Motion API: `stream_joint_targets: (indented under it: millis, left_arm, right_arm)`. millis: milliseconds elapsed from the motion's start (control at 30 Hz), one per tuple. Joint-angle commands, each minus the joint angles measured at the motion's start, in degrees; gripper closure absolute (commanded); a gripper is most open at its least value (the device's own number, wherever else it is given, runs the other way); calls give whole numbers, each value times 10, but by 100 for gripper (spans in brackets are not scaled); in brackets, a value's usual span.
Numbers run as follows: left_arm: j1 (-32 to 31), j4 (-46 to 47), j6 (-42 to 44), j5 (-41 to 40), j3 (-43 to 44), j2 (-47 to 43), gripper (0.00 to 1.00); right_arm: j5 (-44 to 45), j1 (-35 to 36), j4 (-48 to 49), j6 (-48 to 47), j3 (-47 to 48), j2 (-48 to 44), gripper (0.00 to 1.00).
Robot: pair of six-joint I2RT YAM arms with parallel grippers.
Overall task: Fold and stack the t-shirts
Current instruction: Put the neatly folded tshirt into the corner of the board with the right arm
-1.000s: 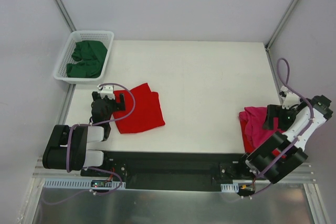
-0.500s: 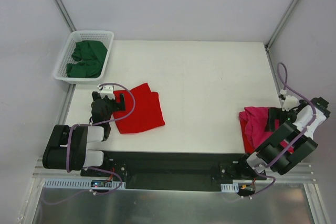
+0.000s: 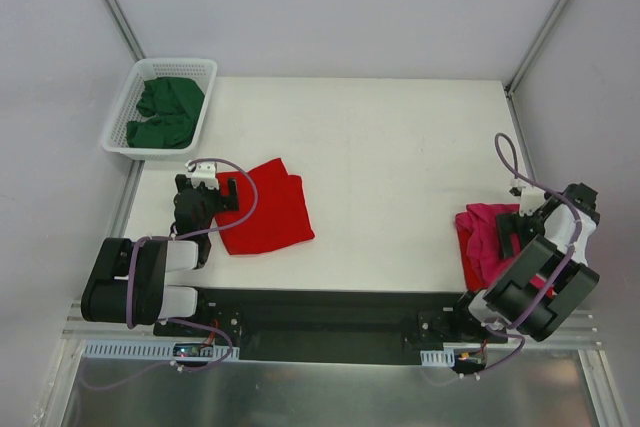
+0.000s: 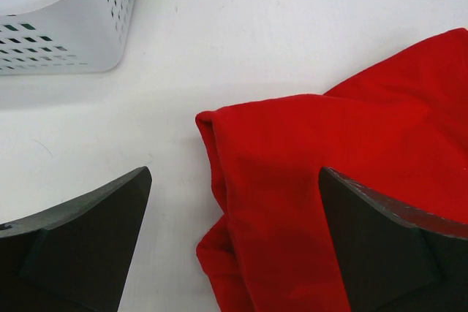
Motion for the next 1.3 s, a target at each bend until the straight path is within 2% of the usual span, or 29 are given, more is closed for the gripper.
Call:
stream_joint_targets:
  millis: [0, 267, 433, 533, 733, 1033, 1133, 1267]
  left_arm:
    - [4, 29, -7, 18, 13, 3, 1]
    - [4, 29, -7, 17, 13, 3, 1]
    - [4, 29, -6, 18, 13, 3, 1]
    - [4, 29, -6, 18, 14, 3, 1]
    - [4, 29, -7, 18, 13, 3, 1]
    - [4, 29, -7, 18, 13, 3, 1]
    - [4, 30, -8, 18, 14, 3, 1]
    - [4, 29, -7, 18, 14, 3, 1]
  right_arm:
    - [21, 13, 29, 4, -15, 0, 4]
    - [7, 19, 71, 29, -46, 42, 4]
    - [-7, 26, 96, 68, -55, 100, 4]
    - [0, 54, 105, 94, -55, 89, 4]
    - [50, 172, 104, 180, -12, 58, 4]
    - [96, 351, 88, 305, 72, 99, 4]
    - [122, 391, 87, 344, 103, 125, 4]
    - [141, 410, 89, 380, 134, 169, 4]
